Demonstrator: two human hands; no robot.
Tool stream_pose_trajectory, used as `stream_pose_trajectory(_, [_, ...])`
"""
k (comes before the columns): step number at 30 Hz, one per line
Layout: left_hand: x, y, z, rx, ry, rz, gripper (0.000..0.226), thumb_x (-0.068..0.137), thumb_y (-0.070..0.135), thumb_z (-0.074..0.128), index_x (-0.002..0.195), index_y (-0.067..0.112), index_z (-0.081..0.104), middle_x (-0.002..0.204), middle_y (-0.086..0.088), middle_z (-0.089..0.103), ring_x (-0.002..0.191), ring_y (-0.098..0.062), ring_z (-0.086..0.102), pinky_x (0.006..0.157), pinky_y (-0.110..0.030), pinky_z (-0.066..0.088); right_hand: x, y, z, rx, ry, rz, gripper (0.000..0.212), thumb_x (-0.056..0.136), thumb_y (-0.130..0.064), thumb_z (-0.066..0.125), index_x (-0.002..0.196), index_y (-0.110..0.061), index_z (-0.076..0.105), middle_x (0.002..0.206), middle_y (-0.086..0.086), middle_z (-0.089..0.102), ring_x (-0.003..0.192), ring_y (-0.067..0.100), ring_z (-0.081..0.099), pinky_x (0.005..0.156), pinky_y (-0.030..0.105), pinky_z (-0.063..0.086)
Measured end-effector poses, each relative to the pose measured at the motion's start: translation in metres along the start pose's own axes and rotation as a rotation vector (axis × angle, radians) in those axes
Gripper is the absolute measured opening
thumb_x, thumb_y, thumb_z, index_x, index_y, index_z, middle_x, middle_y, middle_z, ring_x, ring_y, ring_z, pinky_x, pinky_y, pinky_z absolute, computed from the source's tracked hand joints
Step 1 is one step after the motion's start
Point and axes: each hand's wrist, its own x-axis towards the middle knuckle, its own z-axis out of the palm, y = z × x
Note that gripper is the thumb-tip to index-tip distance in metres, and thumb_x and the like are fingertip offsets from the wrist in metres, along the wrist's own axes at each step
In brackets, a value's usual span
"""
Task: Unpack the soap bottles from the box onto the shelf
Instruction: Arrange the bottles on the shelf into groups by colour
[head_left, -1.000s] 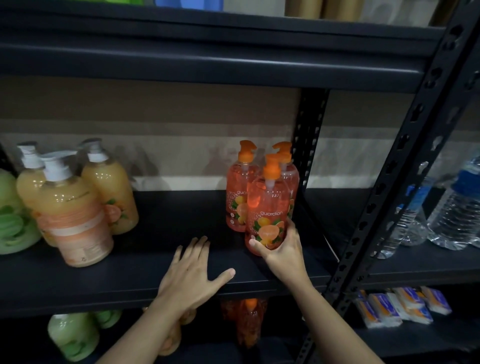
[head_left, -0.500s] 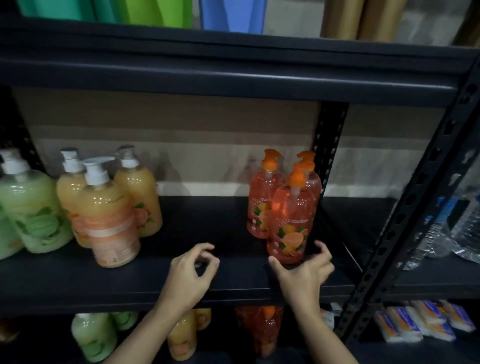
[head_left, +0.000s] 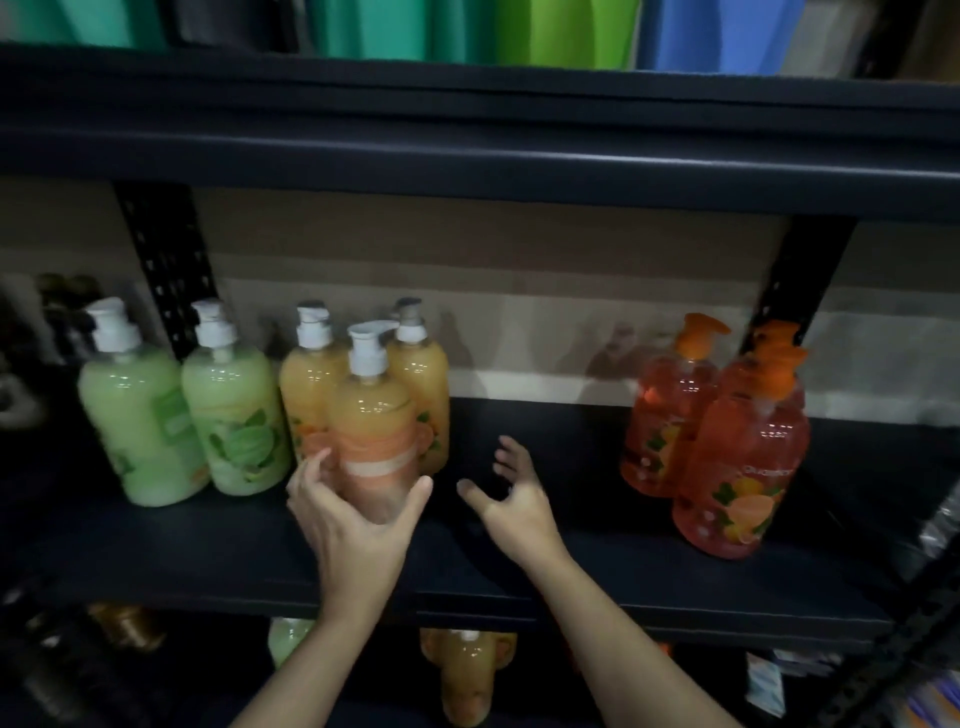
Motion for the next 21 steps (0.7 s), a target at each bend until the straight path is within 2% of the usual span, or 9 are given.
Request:
stream_pose_trajectory(3, [0.013, -0.012, -0.002, -0.089, -0.137, -0.169, 0.121, 0.049, 0.071, 0.079, 0.142, 0.019, 0.022, 0.143, 0.001, 0.028, 0.138, -0.021, 0.03, 0.113, -0.046, 0.033, 0.023, -0.012, 0.022, 0.062, -0.096, 0.046, 0.09, 0.081, -0.031, 0.079, 0.153, -0.03, 0.024, 0.151, -0.004, 0.039, 0.136, 0.008, 0.039, 0.109, 0.025, 0.035])
stream_pose_trajectory(5, [0.021, -0.019, -0.004, -0.141, -0.182, -0.211, 0.126, 0.047, 0.058, 0.09, 0.144, 0.017, 0.022, 0.144, 0.002, 0.029, 0.136, -0.013, 0.031, 0.109, -0.031, 0.032, 0.036, -0.016, 0.035, 0.082, -0.135, 0.059, 0.093, 0.083, -0.032, 0.077, 0.155, -0.03, 0.018, 0.153, -0.002, 0.035, 0.139, 0.01, 0.036, 0.109, 0.025, 0.034])
stream_pose_trajectory(7, [0.026, -0.025, -0.002, -0.142, -0.221, -0.242, 0.119, 0.049, 0.043, 0.094, 0.143, 0.017, 0.025, 0.143, 0.002, 0.032, 0.134, -0.013, 0.033, 0.103, -0.025, 0.031, 0.046, -0.016, 0.042, 0.078, -0.156, 0.054, 0.092, 0.086, -0.031, 0.074, 0.155, -0.03, 0.015, 0.155, -0.001, 0.033, 0.141, 0.011, 0.033, 0.113, 0.028, 0.032])
stream_pose_trajectory(9, [0.028, -0.032, 0.002, -0.09, -0.224, -0.241, 0.121, 0.046, 0.041, 0.095, 0.143, 0.017, 0.027, 0.147, -0.003, 0.03, 0.139, -0.018, 0.029, 0.109, -0.029, 0.031, 0.051, -0.014, 0.045, 0.084, -0.183, 0.047, 0.092, 0.087, -0.032, 0.073, 0.156, -0.031, 0.011, 0.158, -0.003, 0.029, 0.143, 0.011, 0.03, 0.117, 0.033, 0.029])
stream_pose_trajectory(11, [0.029, -0.04, 0.006, -0.06, -0.215, -0.204, 0.124, 0.043, 0.04, 0.096, 0.143, 0.017, 0.026, 0.151, -0.008, 0.024, 0.145, -0.023, 0.021, 0.116, -0.035, 0.025, 0.056, -0.012, 0.05, 0.079, -0.225, 0.026, 0.092, 0.088, -0.03, 0.072, 0.156, -0.033, 0.01, 0.158, -0.008, 0.029, 0.14, 0.005, 0.032, 0.116, 0.031, 0.029])
stream_pose_trajectory(14, [0.029, -0.044, 0.009, -0.041, -0.208, -0.161, 0.126, 0.045, 0.035, 0.095, 0.145, 0.021, 0.019, 0.154, -0.004, 0.016, 0.147, -0.022, 0.013, 0.118, -0.035, 0.02, 0.064, -0.011, 0.055, 0.048, -0.301, -0.016, 0.086, 0.091, -0.02, 0.068, 0.155, -0.037, 0.014, 0.141, -0.025, 0.044, 0.12, -0.017, 0.043, 0.112, 0.023, 0.035])
stream_pose_trajectory(17, [0.031, -0.048, 0.01, -0.016, -0.181, -0.123, 0.122, 0.046, 0.039, 0.093, 0.142, 0.031, 0.019, 0.153, -0.004, 0.017, 0.146, -0.024, 0.016, 0.119, -0.041, 0.023, 0.07, -0.01, 0.059, 0.017, -0.335, -0.054, 0.079, 0.094, -0.014, 0.063, 0.151, -0.039, 0.015, 0.122, -0.036, 0.047, 0.102, -0.031, 0.046, 0.088, 0.002, 0.042])
stream_pose_trajectory(19, [0.033, -0.05, 0.011, -0.013, -0.164, -0.116, 0.121, 0.047, 0.038, 0.093, 0.142, 0.033, 0.018, 0.154, -0.004, 0.018, 0.147, -0.024, 0.016, 0.119, -0.04, 0.022, 0.072, -0.008, 0.064, 0.002, -0.285, -0.074, 0.074, 0.094, -0.014, 0.062, 0.151, -0.037, 0.02, 0.121, -0.031, 0.052, 0.105, -0.026, 0.049, 0.093, 0.008, 0.045])
stream_pose_trajectory(21, [0.033, -0.05, 0.012, -0.011, -0.157, -0.105, 0.12, 0.047, 0.037, 0.093, 0.142, 0.033, 0.018, 0.151, -0.004, 0.02, 0.147, -0.025, 0.017, 0.118, -0.04, 0.023, 0.072, -0.006, 0.067, 0.002, -0.224, -0.09, 0.07, 0.094, -0.016, 0.061, 0.15, -0.035, 0.024, 0.129, -0.02, 0.056, 0.115, -0.014, 0.051, 0.106, 0.023, 0.044])
